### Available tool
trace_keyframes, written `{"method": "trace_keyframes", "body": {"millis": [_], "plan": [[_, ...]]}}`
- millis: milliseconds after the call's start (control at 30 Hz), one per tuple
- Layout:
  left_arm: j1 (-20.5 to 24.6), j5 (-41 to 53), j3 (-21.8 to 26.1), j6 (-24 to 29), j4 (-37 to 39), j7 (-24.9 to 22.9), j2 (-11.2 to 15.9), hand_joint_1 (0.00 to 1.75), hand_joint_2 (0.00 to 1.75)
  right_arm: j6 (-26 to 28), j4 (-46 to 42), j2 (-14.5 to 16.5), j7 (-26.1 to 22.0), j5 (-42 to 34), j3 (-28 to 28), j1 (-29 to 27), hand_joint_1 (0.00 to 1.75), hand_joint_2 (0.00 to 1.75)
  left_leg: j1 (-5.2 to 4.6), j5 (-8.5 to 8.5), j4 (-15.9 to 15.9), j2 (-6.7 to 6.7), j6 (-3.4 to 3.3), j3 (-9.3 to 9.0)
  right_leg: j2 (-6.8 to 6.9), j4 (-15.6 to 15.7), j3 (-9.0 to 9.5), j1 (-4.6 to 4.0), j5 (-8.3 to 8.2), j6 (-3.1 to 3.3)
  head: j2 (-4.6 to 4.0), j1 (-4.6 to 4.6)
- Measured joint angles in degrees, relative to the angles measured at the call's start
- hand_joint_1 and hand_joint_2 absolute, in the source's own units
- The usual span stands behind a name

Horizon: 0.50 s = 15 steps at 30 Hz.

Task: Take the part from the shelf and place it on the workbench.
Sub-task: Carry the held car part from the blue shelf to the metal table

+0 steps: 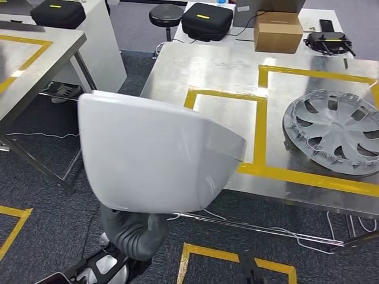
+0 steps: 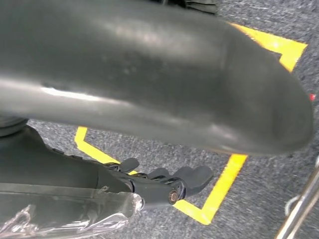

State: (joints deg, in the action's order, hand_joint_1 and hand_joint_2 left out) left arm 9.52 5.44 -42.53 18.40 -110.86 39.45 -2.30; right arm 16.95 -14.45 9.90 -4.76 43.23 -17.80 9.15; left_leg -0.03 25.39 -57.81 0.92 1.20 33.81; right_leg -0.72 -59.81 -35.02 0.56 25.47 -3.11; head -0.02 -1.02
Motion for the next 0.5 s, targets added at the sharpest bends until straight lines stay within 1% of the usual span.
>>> {"method": "trace_keyframes", "body": {"millis": [67,100,133,167,233,267,300,333,367,400,433,467,500], "plan": [[0.01,0.38,-0.01,0.6,0.46,0.0,0.0,1.75,1.75,0.02,-0.01,0.0,-0.05,-0.02,-0.03,-0.12,0.0,0.0,0.09,0.03,0.15,-0.02,0.49,-0.06,-0.07,0.19,0.02,-0.02,-0.13,0.89,0.0,-0.09],[0.06,0.63,0.01,0.96,0.71,0.0,0.0,1.75,1.75,0.01,-0.01,0.0,-0.07,0.03,-0.04,-0.14,0.0,0.0,0.14,0.49,-0.31,-0.08,0.78,0.1,-0.06,0.29,0.1,0.03,-0.17,1.3,0.0,-0.21],[0.18,0.95,0.04,1.37,1.06,0.0,-0.01,1.75,1.75,-0.07,-0.02,0.0,-0.06,0.12,-0.04,-0.09,0.0,0.0,0.17,1.48,-1.72,-0.13,1.07,0.75,-0.02,0.41,0.2,0.14,-0.21,1.64,0.0,-0.36],[0.37,1.36,0.14,1.81,1.6,0.01,-0.02,1.75,1.75,-0.17,-0.02,0.0,-0.03,0.24,-0.04,-0.04,0.0,0.0,0.19,2.96,-4.31,-0.19,1.33,1.99,0.05,0.49,0.27,0.21,-0.22,1.89,0.0,-0.53],[0.73,2.3,0.42,2.54,3.22,0.12,-0.08,1.75,1.75,-0.43,-0.01,0.0,0.1,0.51,-0.02,0.02,0.0,0.0,0.22,6.18,-11.81,-0.24,1.61,5.82,0.18,0.51,0.26,0.21,-0.19,2.14,0.0,-0.74],[0.86,2.68,0.54,2.78,4.06,0.2,-0.1,1.75,1.75,-0.54,-0.01,0.0,0.21,0.65,-0.01,0.02,0.0,0.0,0.22,6.9,-14.6,-0.24,1.63,7.34,0.21,0.5,0.26,0.21,-0.17,2.18,0.0,-0.74],[0.98,2.94,0.61,2.97,4.77,0.27,-0.11,1.75,1.75,-0.63,-0.01,0.0,0.31,0.8,-0.01,0.02,0.0,0.0,0.22,6.54,-15.61,-0.25,1.57,8.02,0.19,0.5,0.28,0.2,-0.15,2.19,0.0,-0.74],[1.23,3.19,0.65,3.24,5.39,0.33,-0.11,1.75,1.75,-0.72,-0.01,0.0,0.42,0.94,0.0,0.05,0.0,0.0,0.21,5.13,-14.38,-0.25,1.44,7.59,0.15,0.5,0.32,0.2,-0.13,2.18,0.0,-0.74],[1.63,3.67,0.73,3.42,6.08,0.38,-0.15,1.75,1.75,-0.81,-0.02,0.0,0.53,1.06,0.03,0.09,0.0,0.0,0.21,3.08,-11.33,-0.26,1.26,6.2,0.1,0.5,0.4,0.21,-0.11,2.13,0.0,-0.75],[2.12,4.44,0.95,3.39,6.95,0.41,-0.27,1.75,1.75,-0.91,-0.02,0.0,0.65,1.14,0.08,0.15,0.0,0.0,0.21,1.11,-7.55,-0.31,1.05,4.36,0.07,0.49,0.45,0.18,-0.07,2.02,0.0,-0.76],[2.64,5.46,1.28,3.21,7.95,0.44,-0.49,1.75,1.75,-1.03,-0.02,0.0,0.79,1.2,0.19,0.23,0.0,0.0,0.18,-0.15,-3.94,-0.35,0.86,2.65,0.02,0.39,0.42,0.06,0.01,1.8,0.0,-0.78],[3.14,6.64,1.69,2.87,9.17,0.46,-0.74,1.75,1.75,-1.21,-0.02,0.0,0.92,1.3,0.32,0.32,0.0,0.0,0.15,-0.78,-1.5,-0.37,0.68,1.51,0.0,0.38,0.36,-0.05,0.02,1.5,0.0,-0.74],[3.73,7.82,2.11,2.52,10.68,0.48,-1.02,1.75,1.75,-1.43,-0.02,0.0,1.05,1.45,0.46,0.4,0.0,0.0,0.09,-0.82,-0.31,-0.34,0.48,1.02,0.0,0.44,0.29,-0.12,0.01,1.14,0.0,-0.76]]}}
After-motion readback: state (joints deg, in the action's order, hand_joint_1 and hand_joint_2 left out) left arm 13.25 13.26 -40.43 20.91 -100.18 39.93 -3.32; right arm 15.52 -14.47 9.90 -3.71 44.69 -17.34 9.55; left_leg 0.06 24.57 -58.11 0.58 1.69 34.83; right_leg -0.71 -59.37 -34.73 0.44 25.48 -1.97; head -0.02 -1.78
